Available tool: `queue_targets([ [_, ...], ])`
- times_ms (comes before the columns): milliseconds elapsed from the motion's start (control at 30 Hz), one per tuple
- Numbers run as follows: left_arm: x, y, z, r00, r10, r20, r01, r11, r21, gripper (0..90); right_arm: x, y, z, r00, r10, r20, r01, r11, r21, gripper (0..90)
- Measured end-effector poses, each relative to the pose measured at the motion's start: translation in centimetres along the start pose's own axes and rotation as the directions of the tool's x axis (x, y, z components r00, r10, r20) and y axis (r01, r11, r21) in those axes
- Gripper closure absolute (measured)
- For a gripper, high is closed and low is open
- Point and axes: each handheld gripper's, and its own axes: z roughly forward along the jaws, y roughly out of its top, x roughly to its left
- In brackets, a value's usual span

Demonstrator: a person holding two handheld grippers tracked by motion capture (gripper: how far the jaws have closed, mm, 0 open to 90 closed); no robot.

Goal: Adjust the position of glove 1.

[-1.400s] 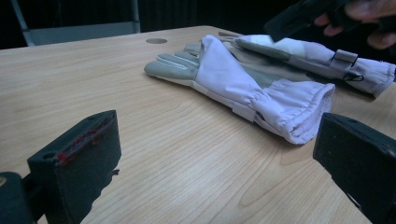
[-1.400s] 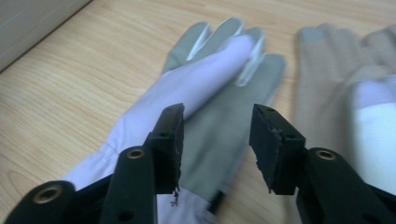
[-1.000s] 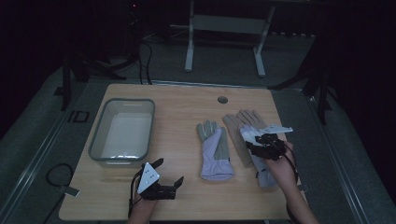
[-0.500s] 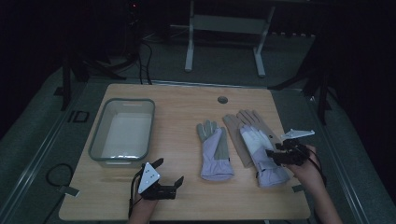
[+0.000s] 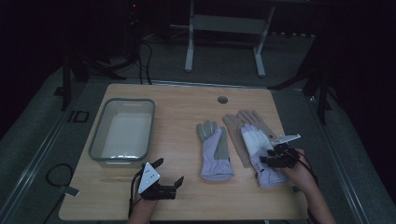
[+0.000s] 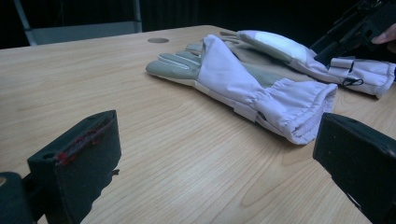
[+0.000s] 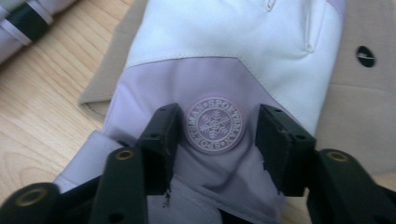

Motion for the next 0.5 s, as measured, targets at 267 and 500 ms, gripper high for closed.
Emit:
queue_targets([
  [267,0.0,0.0,0.0,1.0000,0.004,-0.003,-0.004,1.0000,0.001,1.2,0.8,-0.8,-0.1,0.9999,0.010,0.006,-0.010,0.999,-0.050,73.8],
  [500,-0.1,0.0,0.0,0.9999,0.009,-0.007,-0.009,1.0000,-0.001,1.1,1.9,-0.6,-2.3,0.9954,0.079,0.055,-0.075,0.995,-0.069,79.3],
])
